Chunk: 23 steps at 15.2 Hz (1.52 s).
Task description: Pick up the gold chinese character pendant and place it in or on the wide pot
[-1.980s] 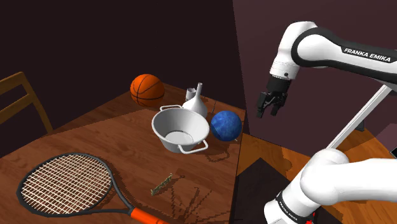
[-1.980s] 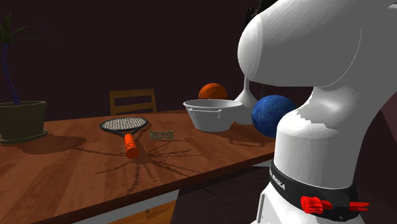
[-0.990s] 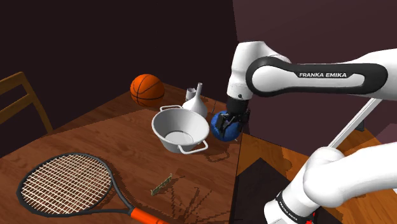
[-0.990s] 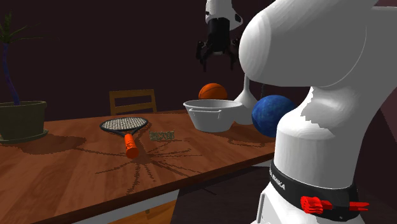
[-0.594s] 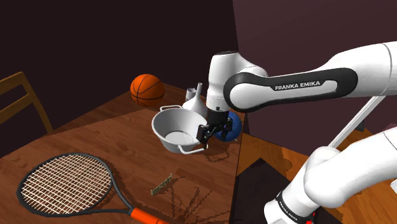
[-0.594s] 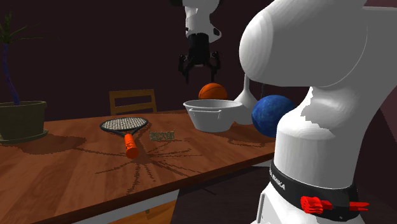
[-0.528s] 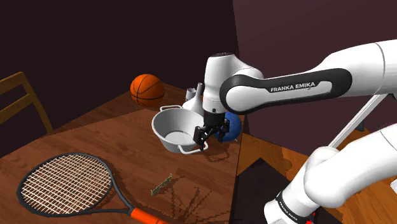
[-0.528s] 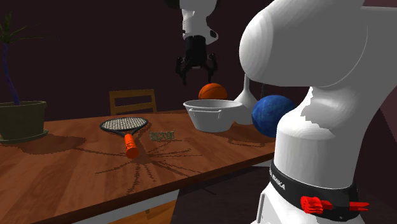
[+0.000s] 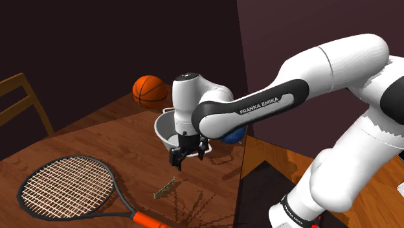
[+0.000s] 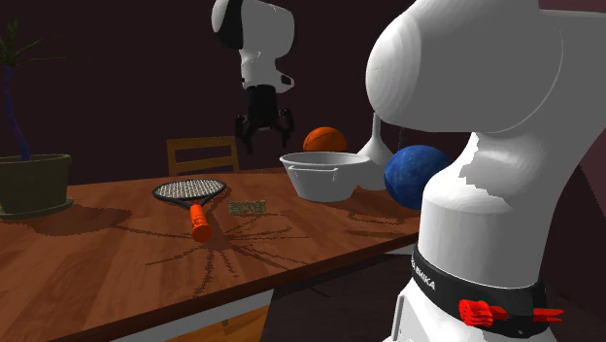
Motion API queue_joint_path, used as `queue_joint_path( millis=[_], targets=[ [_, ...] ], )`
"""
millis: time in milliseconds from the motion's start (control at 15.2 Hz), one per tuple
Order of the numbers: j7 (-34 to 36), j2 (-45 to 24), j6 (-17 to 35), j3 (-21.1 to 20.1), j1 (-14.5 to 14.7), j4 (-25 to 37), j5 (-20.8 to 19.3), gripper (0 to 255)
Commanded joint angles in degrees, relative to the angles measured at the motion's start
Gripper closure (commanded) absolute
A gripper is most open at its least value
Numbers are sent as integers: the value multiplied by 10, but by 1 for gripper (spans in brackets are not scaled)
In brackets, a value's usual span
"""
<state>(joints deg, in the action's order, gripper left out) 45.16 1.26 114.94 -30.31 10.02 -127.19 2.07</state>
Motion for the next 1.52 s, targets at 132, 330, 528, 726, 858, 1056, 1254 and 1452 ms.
queue_joint_path(
  millis=[132,330,528,726,858,1056,1254,1452],
  targets=[
    [69,-98,11,-18,24,61,-60,0],
    [116,-176,9,-17,54,117,-107,0],
    [154,-252,0,-7,91,181,-148,0],
    [183,-326,-16,6,131,253,-182,0],
    [185,-330,-3,9,132,243,-185,0],
    [188,-338,17,13,132,230,-190,0],
    [192,-345,34,16,133,220,-196,0],
    [192,-345,34,16,133,220,-196,0]
  ],
)
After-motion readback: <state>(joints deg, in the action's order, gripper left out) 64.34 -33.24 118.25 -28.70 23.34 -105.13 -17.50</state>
